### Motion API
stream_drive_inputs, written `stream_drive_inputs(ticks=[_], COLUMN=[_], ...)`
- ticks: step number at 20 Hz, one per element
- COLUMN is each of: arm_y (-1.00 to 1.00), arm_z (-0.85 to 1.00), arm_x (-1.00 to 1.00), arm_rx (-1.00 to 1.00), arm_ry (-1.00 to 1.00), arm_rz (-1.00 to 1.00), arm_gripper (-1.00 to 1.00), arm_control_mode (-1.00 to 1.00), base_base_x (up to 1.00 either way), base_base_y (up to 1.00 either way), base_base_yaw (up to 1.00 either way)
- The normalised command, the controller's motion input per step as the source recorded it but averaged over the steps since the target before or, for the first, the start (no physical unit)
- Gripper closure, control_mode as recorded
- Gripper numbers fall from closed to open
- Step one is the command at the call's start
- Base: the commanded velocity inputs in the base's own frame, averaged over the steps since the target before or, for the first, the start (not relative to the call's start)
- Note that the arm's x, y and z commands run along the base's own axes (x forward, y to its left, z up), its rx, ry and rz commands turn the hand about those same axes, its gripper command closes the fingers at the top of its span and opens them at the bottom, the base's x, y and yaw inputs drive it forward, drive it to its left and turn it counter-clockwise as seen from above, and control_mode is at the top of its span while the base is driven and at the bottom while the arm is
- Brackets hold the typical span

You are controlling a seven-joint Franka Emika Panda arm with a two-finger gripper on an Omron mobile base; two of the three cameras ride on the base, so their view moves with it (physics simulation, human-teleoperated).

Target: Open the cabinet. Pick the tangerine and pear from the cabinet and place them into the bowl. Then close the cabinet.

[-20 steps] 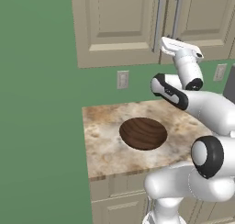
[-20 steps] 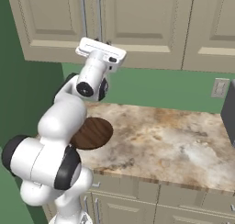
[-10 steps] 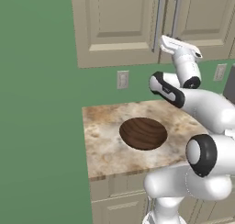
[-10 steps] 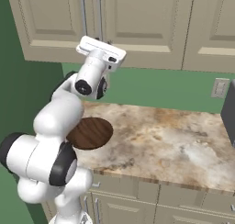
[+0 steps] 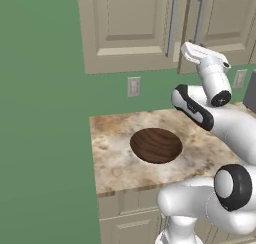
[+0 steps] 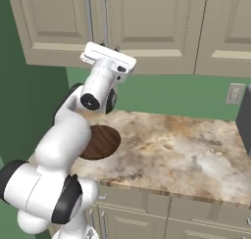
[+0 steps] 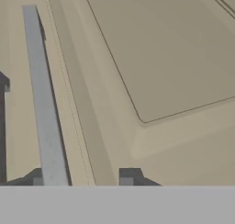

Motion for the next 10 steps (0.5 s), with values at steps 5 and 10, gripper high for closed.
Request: stream_drive_inputs(ticks=[5,10], arm_y=[-1.00,-1.00], arm_z=[0.77,0.74], arm_x=[-0.92,-0.93], arm_rx=[0.03,0.04], arm_ry=[0.00,0.00], arm_rz=[0.06,0.05], arm_gripper=[1.00,1.00], arm_control_mode=[-1.00,-1.00], base_base_x=[0.00,0.00], base_base_y=[0.00,0.00], base_base_yaw=[0.00,0.00])
